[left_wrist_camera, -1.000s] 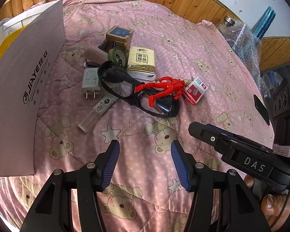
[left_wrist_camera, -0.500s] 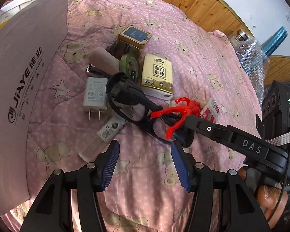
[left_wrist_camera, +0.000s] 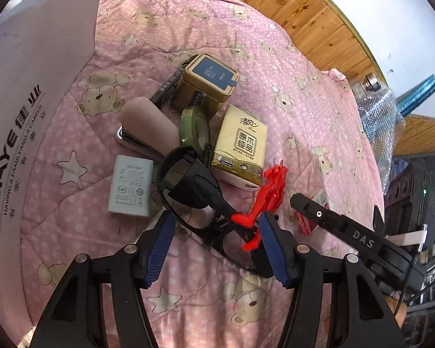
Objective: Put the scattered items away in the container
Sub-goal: 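Grasp the black glasses with the left tool while the right tool grasps the red figure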
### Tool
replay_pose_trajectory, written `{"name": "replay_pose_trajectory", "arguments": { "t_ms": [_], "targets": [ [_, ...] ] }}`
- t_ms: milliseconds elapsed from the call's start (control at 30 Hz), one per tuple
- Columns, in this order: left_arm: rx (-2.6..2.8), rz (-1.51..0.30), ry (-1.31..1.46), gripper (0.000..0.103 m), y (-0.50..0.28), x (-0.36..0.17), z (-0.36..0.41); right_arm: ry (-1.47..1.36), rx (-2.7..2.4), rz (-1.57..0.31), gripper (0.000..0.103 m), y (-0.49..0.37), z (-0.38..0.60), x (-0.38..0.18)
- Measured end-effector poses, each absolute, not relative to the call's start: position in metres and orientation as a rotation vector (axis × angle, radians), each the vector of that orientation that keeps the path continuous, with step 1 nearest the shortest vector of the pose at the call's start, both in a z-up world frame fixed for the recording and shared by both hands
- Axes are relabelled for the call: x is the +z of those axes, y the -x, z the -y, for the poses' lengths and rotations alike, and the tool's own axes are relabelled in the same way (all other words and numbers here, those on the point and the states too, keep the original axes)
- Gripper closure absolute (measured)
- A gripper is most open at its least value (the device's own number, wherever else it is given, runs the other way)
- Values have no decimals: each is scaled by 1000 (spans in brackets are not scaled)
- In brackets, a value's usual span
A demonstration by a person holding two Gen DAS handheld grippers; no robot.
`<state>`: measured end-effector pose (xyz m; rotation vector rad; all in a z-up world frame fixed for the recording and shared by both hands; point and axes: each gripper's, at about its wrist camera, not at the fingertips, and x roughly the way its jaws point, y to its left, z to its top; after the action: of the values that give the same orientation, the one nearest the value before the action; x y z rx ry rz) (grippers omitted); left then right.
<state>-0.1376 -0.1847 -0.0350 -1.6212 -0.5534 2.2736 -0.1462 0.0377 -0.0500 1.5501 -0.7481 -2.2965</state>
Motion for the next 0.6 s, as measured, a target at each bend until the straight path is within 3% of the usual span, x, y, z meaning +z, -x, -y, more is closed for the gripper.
{"name": "replay_pose_trajectory", "arguments": {
  "t_ms": [33, 67, 133, 200, 400, 600],
  "targets": [
    [2271, 568, 1622, 43, 140, -35, 185, -1546, -2260, 792, 55, 149, -37, -51],
    [2269, 582, 1623, 43, 143, -35, 184, -1540, -2237, 807, 49, 149, -32, -53],
    [2284, 585, 1621, 43, 147, -35, 185, -1562, -2234, 728, 46, 155, -12, -58],
    [2307, 560, 1627, 47, 151, -35, 185, -1539, -2302, 618, 48, 156, 2, -55],
    [2294, 588, 1667, 50, 155, -35, 191, -1532, -2323, 584, 77, 156, -12, -41],
    [2236, 568, 1702, 49, 156, -38, 168, -1561, -2381, 537, 78, 148, -40, -36]
  ]
}}
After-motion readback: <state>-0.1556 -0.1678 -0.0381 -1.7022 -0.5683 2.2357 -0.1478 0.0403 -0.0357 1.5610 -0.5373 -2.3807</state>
